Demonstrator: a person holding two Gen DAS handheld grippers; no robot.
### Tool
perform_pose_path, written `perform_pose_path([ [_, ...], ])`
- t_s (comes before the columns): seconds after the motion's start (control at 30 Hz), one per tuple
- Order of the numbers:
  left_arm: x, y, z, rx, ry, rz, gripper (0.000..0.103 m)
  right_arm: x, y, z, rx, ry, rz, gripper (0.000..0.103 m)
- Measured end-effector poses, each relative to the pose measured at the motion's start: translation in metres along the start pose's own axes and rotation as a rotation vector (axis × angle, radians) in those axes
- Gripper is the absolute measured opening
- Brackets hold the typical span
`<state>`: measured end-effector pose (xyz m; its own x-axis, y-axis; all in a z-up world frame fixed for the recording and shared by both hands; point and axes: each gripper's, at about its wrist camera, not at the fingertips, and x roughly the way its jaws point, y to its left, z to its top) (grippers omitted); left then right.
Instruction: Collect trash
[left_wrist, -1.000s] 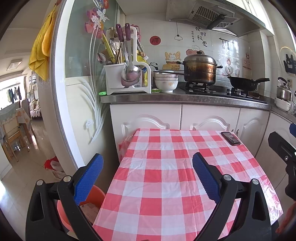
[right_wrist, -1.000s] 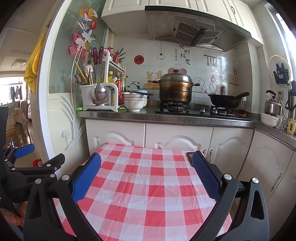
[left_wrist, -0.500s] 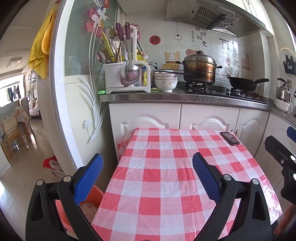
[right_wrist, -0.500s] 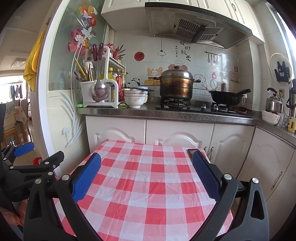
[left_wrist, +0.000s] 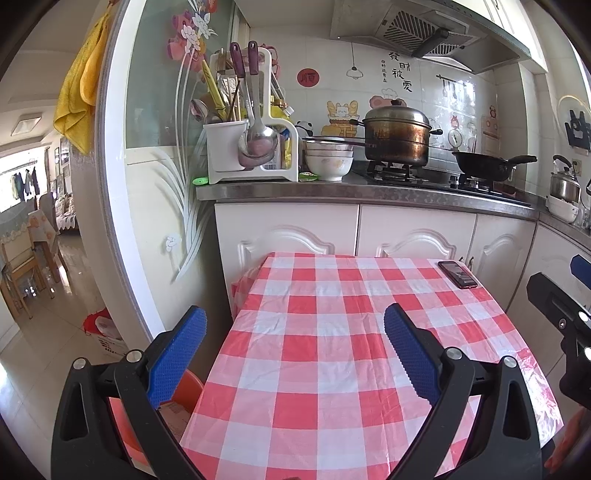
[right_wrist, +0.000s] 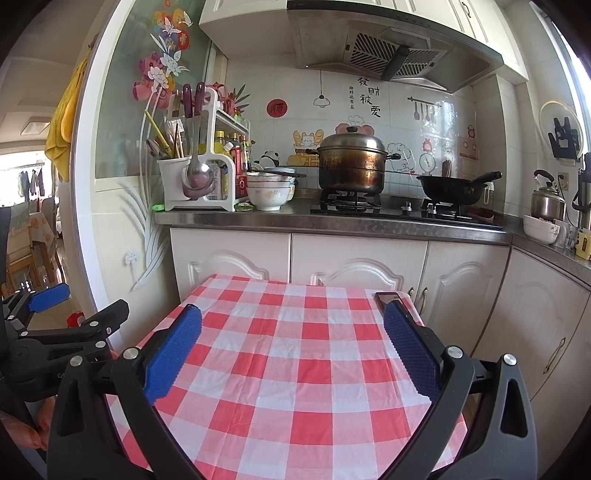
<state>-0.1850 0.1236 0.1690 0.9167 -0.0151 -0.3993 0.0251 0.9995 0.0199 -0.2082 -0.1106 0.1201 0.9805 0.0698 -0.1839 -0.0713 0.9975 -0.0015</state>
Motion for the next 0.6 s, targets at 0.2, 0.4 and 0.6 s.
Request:
perform_pose_path([
  [0.2, 0.0016, -0.0018, -0.0005, -0.003, 0.001, -0.006, 0.096, 0.0017, -0.0006, -0.0005, 0.003, 0.0, 0.0, 0.099],
  [0.4, 0.0019, -0.0041, -0.0016, -0.002, -0.002, -0.007, 0.096, 0.0023, -0.0014, -0.0021, 0.004, 0.001, -0.003, 0.099],
  [0.6, 0.0024, -0.0046, -0.0016, -0.006, -0.003, -0.005, 0.096, 0.0018, -0.0011, -0.0034, 0.005, 0.001, 0.001, 0.099],
])
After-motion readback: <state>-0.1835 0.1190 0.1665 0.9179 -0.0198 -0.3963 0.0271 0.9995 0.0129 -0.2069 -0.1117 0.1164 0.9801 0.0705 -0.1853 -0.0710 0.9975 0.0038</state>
